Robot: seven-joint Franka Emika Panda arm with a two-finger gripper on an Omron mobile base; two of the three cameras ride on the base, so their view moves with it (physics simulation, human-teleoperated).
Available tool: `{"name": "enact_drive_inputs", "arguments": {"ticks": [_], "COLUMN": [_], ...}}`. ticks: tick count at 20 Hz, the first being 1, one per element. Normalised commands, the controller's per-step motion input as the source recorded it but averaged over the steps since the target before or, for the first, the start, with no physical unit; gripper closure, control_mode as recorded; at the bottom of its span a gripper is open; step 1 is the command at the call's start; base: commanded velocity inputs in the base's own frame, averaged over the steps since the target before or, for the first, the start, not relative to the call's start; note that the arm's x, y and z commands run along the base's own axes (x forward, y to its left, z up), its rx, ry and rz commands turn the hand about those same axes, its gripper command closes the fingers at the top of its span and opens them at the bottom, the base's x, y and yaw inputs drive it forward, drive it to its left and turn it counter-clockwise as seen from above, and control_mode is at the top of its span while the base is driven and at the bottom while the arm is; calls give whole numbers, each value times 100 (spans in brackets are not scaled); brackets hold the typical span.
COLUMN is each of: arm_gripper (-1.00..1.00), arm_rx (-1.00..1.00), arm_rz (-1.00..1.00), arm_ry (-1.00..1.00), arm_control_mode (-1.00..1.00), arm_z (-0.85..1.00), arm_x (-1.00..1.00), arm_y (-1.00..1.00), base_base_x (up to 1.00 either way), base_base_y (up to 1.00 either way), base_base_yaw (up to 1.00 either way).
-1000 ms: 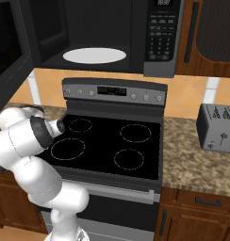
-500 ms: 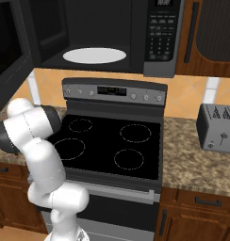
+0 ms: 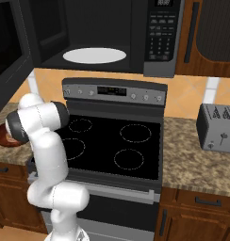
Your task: Open the microwave, place the bowl with waffle inside the microwave, then close the microwave door and turn it on.
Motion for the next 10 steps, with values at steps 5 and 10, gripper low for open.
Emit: {"name": "enact_drive_inputs", "arguments": {"ticks": [5, 10], "arm_gripper": [100, 100], "arm_rx": [0, 2], "arm_rz": [0, -7], "arm_ry": [-2, -18], "arm_control_mode": [-100, -100], "arm_z": [0, 30], "arm_x": [-3, -4], "arm_y": [0, -19], "base_base_x": [0, 0], "base_base_y": [0, 0], "base_base_yaw": [0, 0]}}
